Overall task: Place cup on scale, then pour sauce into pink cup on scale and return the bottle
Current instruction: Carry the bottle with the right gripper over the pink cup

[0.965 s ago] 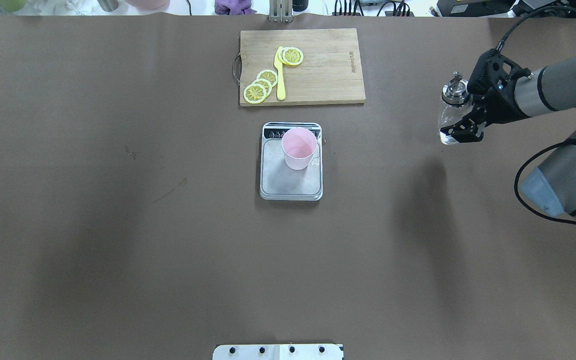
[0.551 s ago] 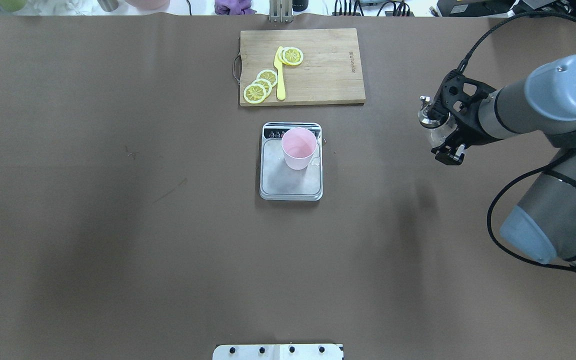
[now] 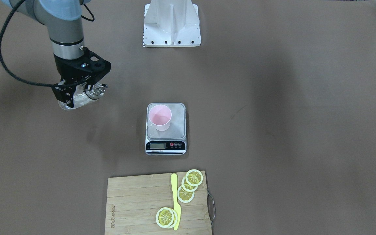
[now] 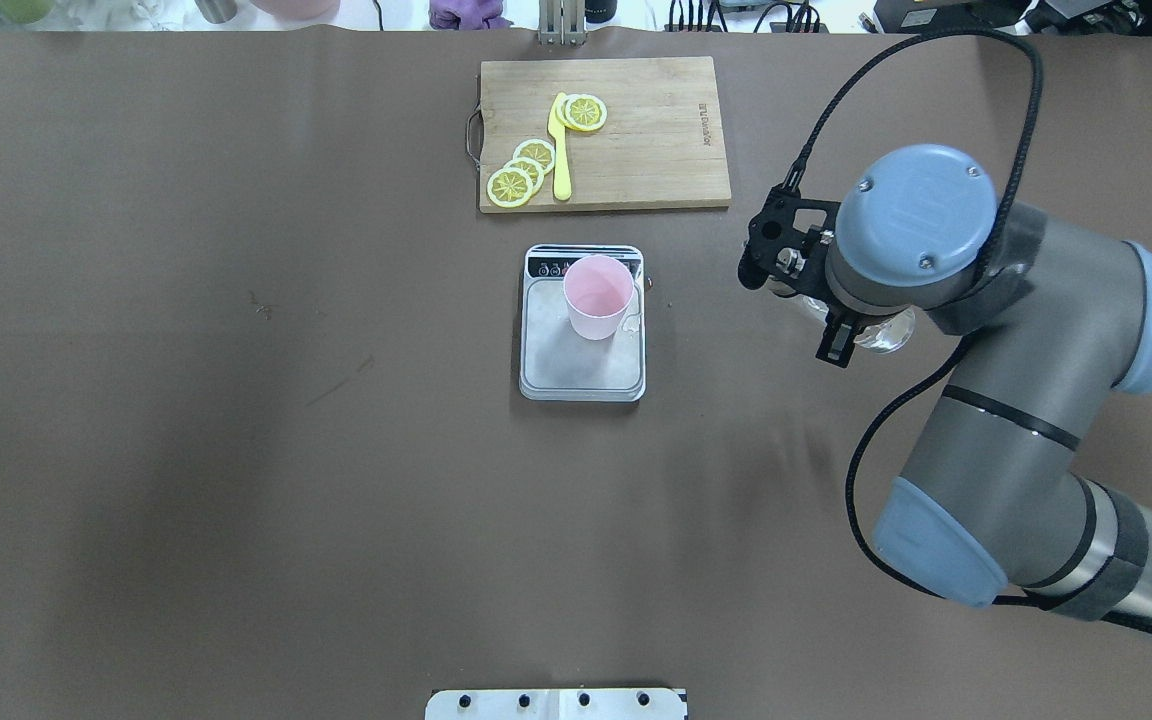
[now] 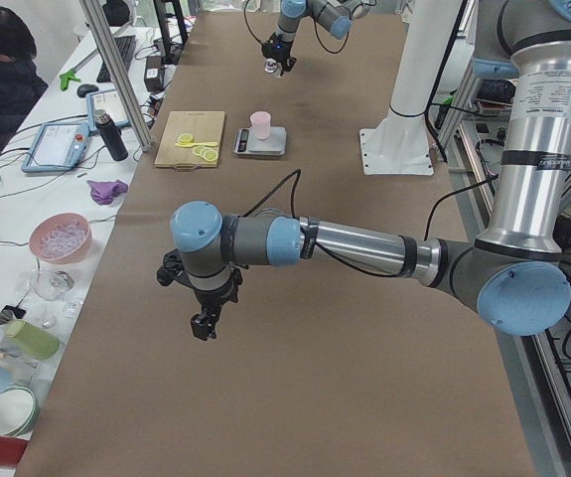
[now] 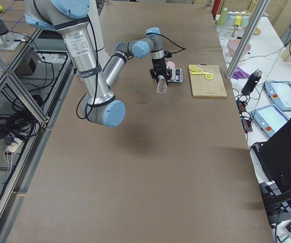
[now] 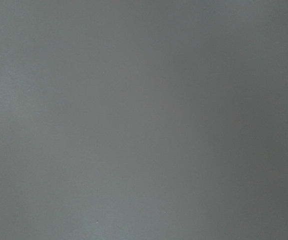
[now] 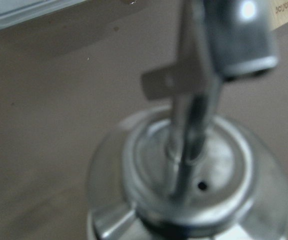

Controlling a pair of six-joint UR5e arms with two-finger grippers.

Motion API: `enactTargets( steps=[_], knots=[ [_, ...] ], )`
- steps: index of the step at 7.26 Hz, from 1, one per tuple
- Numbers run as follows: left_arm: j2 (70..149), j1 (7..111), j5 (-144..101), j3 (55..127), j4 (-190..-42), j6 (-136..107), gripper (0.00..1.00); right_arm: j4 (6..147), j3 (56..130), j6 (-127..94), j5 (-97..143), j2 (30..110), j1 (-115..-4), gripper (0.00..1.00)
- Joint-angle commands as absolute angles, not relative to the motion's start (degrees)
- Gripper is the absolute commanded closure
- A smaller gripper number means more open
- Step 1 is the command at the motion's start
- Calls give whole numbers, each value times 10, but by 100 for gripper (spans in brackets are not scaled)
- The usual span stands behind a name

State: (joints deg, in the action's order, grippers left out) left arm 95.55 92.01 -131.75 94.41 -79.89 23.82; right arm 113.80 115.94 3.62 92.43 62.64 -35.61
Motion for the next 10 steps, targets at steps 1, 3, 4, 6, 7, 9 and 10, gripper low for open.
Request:
enactTargets(
  steps=[1,3,4,6,7,9,10],
  knots=[
    [955,920,-1318,945,-798,238,2,1207,1135,33,879,587,-328,100],
    [955,920,-1318,945,-796,238,2,1254,1081,30,851,534,-316,100],
    [955,920,-1318,945,-795,238,2,1270,1056,22,849,512,-311,100],
    [955,920,-1318,945,-793,238,2,1300,996,16,838,463,-309,100],
    [955,919,-1318,945,-792,238,2,1314,965,15,836,438,-309,100],
    [955,919,-1318,944,-792,238,2,1326,927,15,836,419,-309,100],
    [955,919,-1318,944,-792,237,2,1345,893,15,833,391,-309,100]
  ],
)
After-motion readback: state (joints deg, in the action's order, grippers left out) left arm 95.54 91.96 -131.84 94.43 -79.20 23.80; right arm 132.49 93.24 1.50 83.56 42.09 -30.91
